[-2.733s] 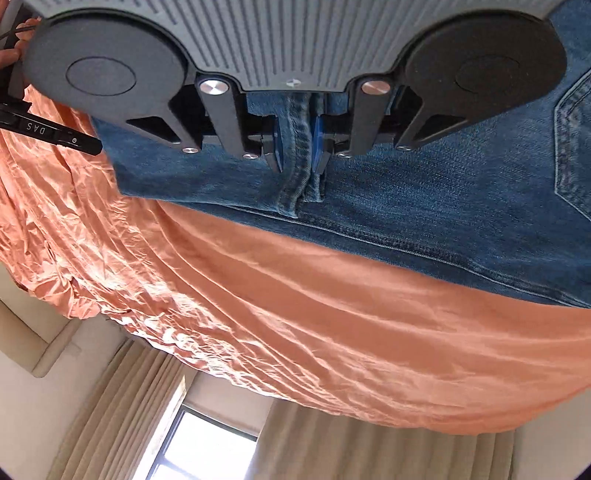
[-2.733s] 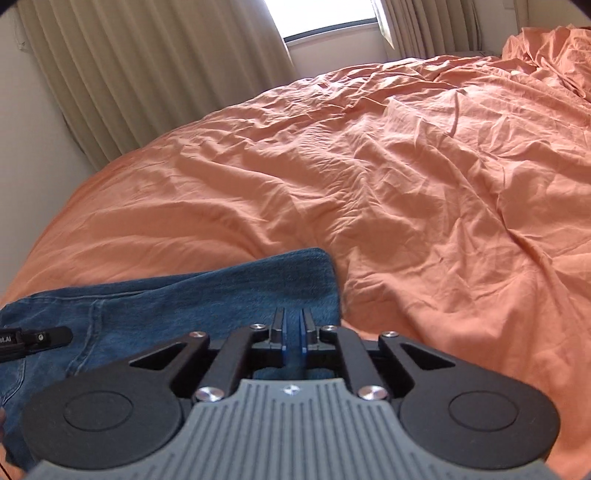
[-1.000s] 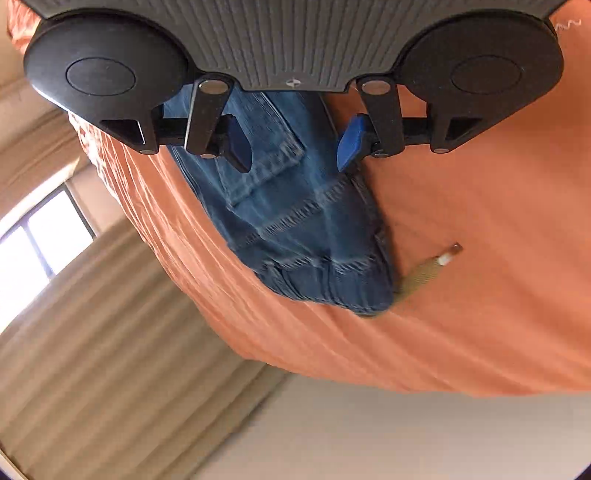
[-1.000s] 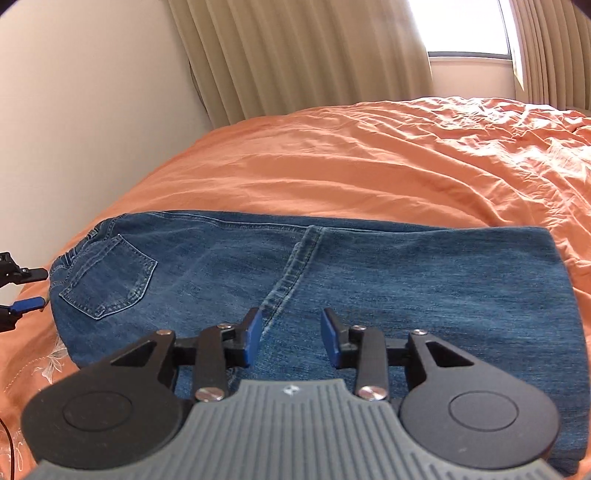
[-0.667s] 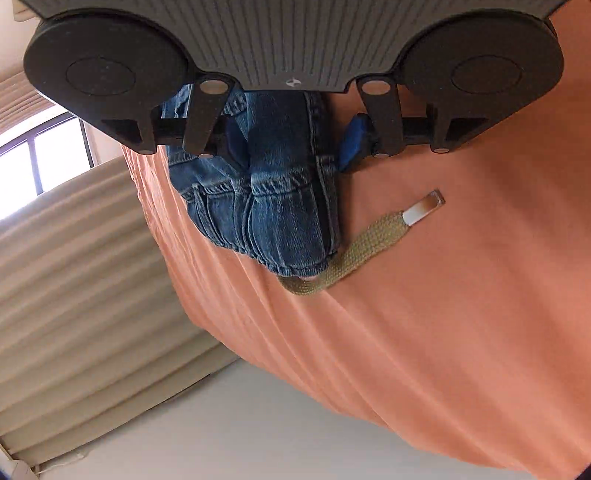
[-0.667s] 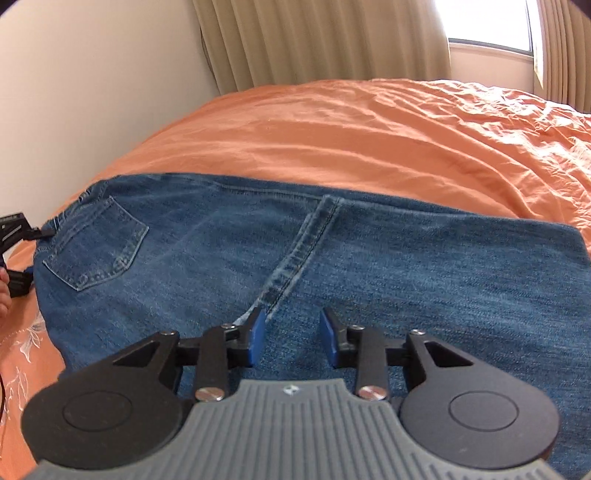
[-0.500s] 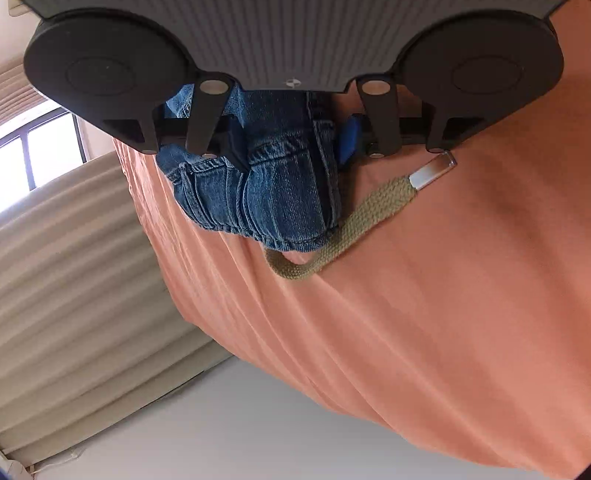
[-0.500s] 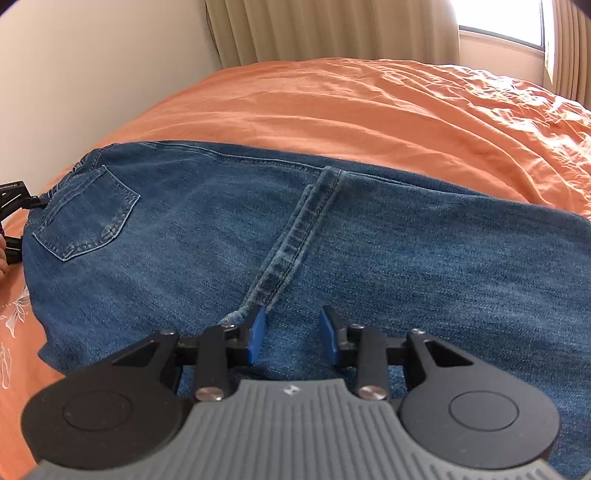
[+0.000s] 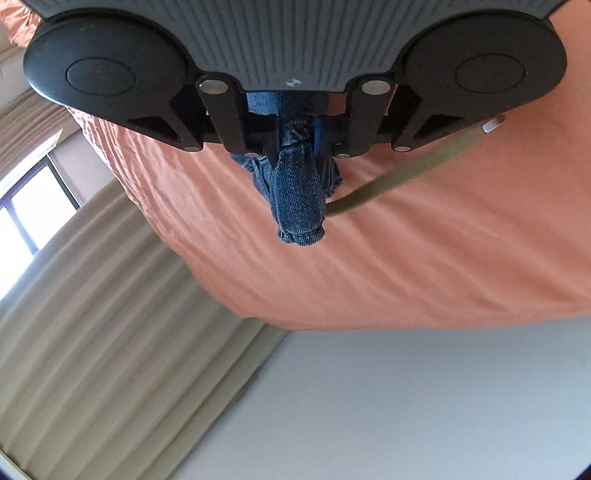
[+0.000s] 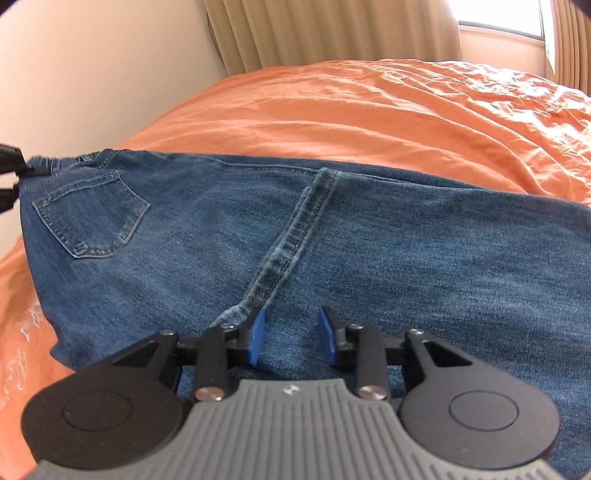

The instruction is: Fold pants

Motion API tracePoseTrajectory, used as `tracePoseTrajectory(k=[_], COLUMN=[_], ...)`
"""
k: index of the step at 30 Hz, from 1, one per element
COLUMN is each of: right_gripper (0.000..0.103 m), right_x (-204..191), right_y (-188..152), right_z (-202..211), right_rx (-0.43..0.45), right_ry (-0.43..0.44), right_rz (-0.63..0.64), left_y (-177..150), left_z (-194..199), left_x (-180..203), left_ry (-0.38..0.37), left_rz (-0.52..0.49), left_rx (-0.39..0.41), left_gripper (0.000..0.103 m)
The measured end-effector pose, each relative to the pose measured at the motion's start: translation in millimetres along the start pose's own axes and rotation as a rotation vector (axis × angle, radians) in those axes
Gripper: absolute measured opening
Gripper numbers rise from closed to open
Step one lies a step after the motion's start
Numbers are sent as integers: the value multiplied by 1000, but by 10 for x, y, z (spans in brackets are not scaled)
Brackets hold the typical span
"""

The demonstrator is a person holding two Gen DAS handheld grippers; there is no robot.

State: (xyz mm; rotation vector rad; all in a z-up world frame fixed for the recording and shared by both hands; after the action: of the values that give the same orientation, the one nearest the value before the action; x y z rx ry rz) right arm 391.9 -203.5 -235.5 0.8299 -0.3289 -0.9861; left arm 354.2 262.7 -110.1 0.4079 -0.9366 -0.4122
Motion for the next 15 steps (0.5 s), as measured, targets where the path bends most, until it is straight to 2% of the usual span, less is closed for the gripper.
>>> tracePoseTrajectory(k=[2,5,8,12,15], right_gripper=[40,41,41,41,41], right_x=[93,322,538,706,809], right_y=[14,10,-50,-136,-151], right_z=[133,358,533,751,963], right_rx=[23,56,63,25,56], right_ry=[-5,-25,-41,-61,-88], right_rz=[-47,-140,-224,-302,-310], left_y=[-122,-471,-984,-1863,-2502], left_z=[210,531,766,875,832], left_x=[417,1015,1553,1987,2077], left_ry=[-44,-98,-136,-151,-159], left_rz=[-115,-301,-496,-774,-888], left_rx=[6,28,53,83,54], left_gripper=[16,16,16,16,16])
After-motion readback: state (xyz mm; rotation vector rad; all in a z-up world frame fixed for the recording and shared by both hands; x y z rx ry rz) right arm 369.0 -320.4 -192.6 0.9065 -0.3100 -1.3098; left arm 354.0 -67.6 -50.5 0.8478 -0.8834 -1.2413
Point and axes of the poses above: each gripper's, at about its wrist camera, not at the fingertips, and z roughly against the way its jaws point, x to its right, y to its top, the point moved 3 cm from there along -z, roughly the way its jaws point, and after that the axes turned 15 degrees about z, right-handed, at the moved point
